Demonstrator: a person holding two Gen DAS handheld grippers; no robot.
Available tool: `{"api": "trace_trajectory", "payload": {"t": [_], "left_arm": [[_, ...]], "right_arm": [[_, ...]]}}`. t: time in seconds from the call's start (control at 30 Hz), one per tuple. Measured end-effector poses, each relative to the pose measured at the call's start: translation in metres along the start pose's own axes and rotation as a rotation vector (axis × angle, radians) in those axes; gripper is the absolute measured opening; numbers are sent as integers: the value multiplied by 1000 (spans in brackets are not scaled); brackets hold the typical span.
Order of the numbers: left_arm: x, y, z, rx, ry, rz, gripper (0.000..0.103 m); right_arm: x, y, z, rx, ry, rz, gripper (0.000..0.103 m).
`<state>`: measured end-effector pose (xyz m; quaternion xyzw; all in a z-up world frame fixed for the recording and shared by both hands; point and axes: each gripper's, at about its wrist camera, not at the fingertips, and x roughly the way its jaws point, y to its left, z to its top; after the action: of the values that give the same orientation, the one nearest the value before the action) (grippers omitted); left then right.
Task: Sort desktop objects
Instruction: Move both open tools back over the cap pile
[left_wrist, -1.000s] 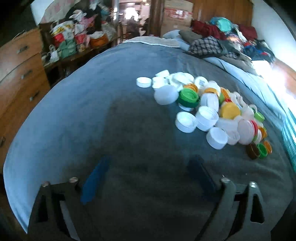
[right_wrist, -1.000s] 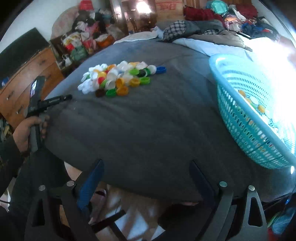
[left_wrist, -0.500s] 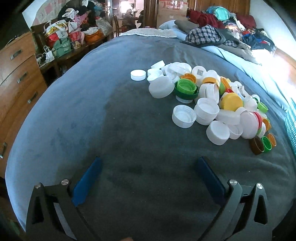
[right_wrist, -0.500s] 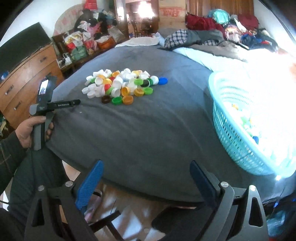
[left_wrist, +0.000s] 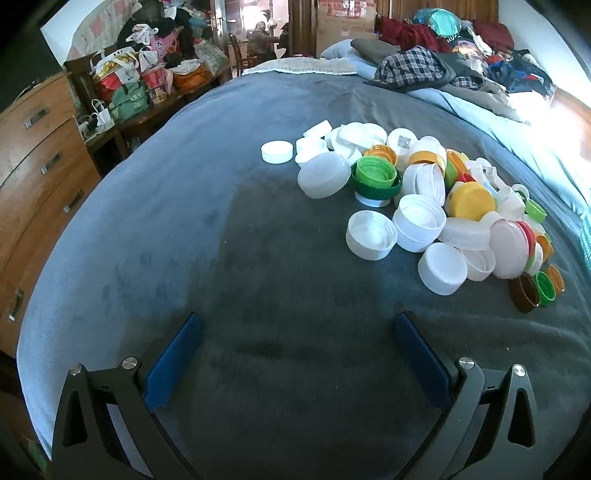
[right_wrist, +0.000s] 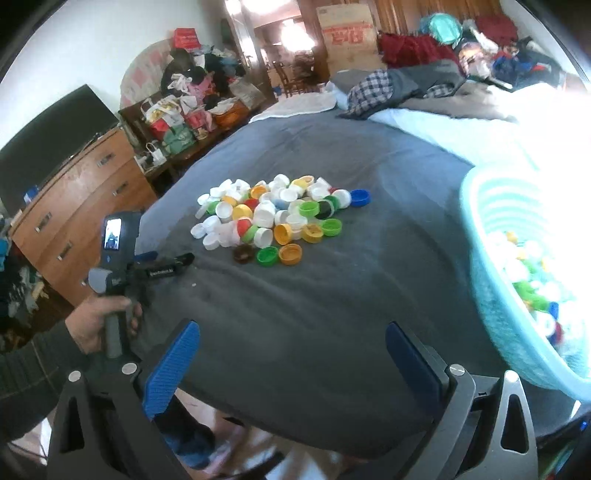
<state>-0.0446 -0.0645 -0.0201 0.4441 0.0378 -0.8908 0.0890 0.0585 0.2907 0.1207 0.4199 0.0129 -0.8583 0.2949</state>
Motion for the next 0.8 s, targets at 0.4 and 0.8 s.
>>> {"api": "trace_trajectory", "payload": {"t": [0.4,0.8], "left_arm": [[-27,-1,18,-101,95,-121,101],[-18,-70,-10,-61,137,51,102]], "right_arm": [[41,-43,-6,201,56,80,103],[106,-7,9,29,53,-82,103]]}}
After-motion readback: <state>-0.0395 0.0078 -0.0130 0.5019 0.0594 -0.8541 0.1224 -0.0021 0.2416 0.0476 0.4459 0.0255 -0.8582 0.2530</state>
